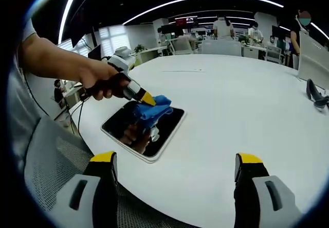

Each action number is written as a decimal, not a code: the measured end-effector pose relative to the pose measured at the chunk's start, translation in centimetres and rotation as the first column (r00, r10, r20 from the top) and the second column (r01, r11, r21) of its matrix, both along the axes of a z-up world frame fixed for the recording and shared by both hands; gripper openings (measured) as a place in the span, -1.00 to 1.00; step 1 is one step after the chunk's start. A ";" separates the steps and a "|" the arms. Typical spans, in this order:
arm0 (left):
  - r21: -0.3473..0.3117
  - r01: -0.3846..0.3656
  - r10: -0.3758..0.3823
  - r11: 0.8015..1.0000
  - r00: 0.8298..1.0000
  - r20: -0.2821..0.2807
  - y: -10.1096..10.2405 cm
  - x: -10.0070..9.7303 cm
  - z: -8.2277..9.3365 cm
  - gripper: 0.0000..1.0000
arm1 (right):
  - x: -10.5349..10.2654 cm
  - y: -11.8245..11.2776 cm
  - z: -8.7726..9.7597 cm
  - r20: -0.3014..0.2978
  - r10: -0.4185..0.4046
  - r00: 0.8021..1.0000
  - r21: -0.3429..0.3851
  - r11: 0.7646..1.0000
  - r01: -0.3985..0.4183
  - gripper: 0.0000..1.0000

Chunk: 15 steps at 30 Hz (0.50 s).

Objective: Wipe the mirror surface with the cleaning cloth until all visible marks leave the cleaned area.

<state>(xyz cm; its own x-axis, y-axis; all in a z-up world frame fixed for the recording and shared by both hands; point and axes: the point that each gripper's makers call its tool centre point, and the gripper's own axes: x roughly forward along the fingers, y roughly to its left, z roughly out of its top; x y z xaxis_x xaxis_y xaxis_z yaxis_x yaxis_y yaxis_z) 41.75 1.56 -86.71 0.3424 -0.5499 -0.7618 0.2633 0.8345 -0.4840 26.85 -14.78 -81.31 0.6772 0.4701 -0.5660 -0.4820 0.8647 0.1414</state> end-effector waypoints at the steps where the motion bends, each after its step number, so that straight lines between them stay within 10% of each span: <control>1: -0.002 -0.009 0.009 1.000 1.000 -0.004 0.0 0.1 0.0 -0.93 | 0.0 0.0 0.0 0.001 0.000 1.000 0.000 1.000 0.000 0.88; 15: -0.011 0.006 -0.006 1.000 1.000 -0.008 0.2 0.1 0.0 -0.93 | 0.0 -0.1 0.0 0.001 -0.003 1.000 -0.003 1.000 0.003 0.83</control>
